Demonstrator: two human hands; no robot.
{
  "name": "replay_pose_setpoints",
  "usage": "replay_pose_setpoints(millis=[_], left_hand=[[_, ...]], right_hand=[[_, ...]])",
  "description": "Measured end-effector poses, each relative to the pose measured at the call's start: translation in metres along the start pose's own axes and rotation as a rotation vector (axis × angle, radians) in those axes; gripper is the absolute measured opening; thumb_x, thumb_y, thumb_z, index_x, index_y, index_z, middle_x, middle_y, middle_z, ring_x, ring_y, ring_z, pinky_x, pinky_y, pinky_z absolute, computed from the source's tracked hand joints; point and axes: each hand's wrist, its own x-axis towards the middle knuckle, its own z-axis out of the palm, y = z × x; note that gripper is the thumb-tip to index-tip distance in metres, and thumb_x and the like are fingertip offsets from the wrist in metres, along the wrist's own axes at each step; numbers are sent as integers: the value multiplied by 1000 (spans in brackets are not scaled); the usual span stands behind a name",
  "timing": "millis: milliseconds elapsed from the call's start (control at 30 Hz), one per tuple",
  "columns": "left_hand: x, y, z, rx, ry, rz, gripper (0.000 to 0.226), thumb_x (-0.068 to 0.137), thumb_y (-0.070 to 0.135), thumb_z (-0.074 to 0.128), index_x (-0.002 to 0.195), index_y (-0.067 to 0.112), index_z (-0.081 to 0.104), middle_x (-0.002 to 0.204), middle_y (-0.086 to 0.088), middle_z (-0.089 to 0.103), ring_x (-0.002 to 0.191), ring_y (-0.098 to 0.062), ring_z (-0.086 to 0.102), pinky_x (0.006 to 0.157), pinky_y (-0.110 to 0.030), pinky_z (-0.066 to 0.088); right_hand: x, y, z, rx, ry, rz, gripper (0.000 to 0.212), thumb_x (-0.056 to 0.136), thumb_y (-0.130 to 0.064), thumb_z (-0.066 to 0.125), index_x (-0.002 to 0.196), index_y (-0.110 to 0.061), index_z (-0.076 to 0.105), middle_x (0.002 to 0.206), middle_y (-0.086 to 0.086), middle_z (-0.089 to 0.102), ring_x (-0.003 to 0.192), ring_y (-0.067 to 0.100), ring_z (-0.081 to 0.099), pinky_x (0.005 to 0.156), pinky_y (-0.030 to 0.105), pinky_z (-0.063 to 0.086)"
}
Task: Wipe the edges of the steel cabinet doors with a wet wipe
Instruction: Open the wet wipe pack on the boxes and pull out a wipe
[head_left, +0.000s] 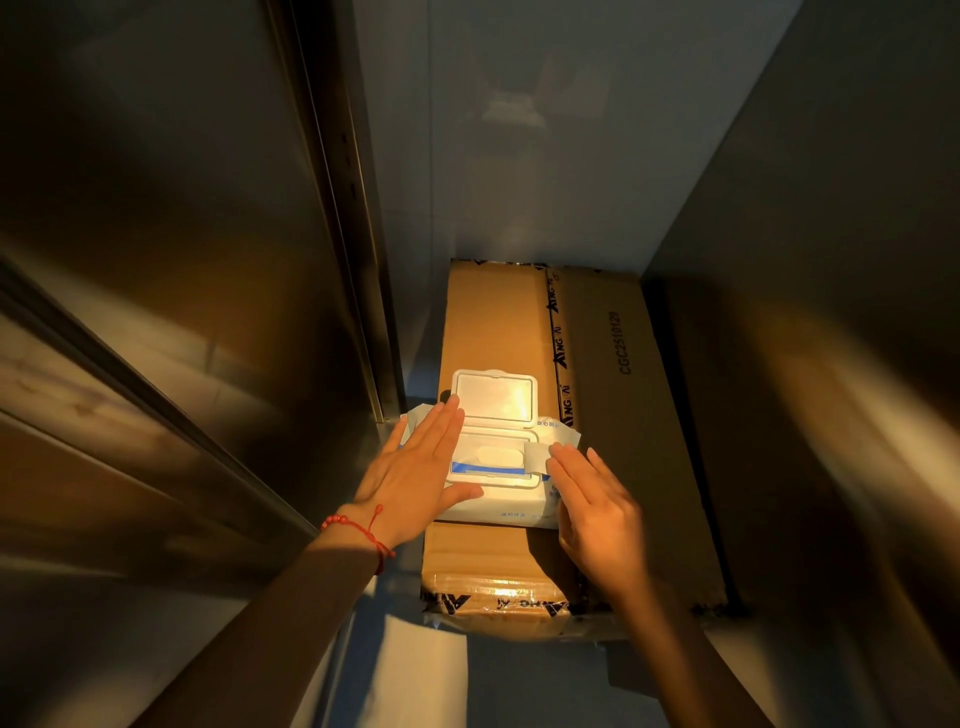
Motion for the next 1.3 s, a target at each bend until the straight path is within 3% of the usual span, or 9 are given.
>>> replay_pose_setpoints(millis=[233, 500, 700, 833, 1167, 1300], left_hand=[[0, 0, 1, -1, -5, -2, 91, 88, 59, 42, 147, 17, -13, 157, 2, -9, 143, -12, -5, 108, -31, -12], [0, 1, 0, 6, -10, -7, 90, 88, 59, 41, 147, 18, -13, 157, 2, -10, 143, -13, -5, 108, -32, -12], [1, 0, 1, 20, -17, -5, 90, 88, 59, 40, 147, 17, -14, 156, 1, -12, 143, -13, -8, 108, -32, -13], [1, 0, 1, 28, -19, -9, 88, 89, 59, 39, 146, 18, -15, 156, 2, -13, 142, -12, -10, 107, -31, -14], [-1, 2, 0, 98, -17, -7, 86, 91, 57, 36, 146, 17, -17, 155, 2, -18, 142, -12, -14, 111, -34, -11], [-2, 2, 1, 101, 0, -8, 80, 96, 45, 40, 145, 19, -18, 152, 3, -23, 141, -11, -14, 113, -34, -10]], right_hand=[[1, -2, -4, -5, 0, 27, 61, 36, 2, 91, 93, 7, 70, 99, 21, 69, 91, 33, 68, 73, 54, 51], [15, -12, -18, -51, -12, -20, 64, 42, -11, 92, 100, 5, 69, 107, 20, 67, 99, 32, 65, 87, 42, 43], [23, -23, -25, -69, -54, -46, 70, 44, -14, 92, 106, 5, 66, 112, 21, 65, 105, 34, 62, 90, 45, 42], [29, -34, -23, -66, -30, -68, 63, 49, -14, 90, 105, 4, 68, 111, 21, 65, 105, 34, 62, 91, 43, 39], [41, -58, -22, -13, -11, -79, 59, 52, -11, 89, 106, 2, 68, 112, 20, 65, 106, 33, 61, 89, 46, 45], [44, -68, -19, 41, -15, -74, 60, 50, -7, 89, 106, 2, 68, 111, 19, 66, 105, 32, 62, 87, 45, 47]])
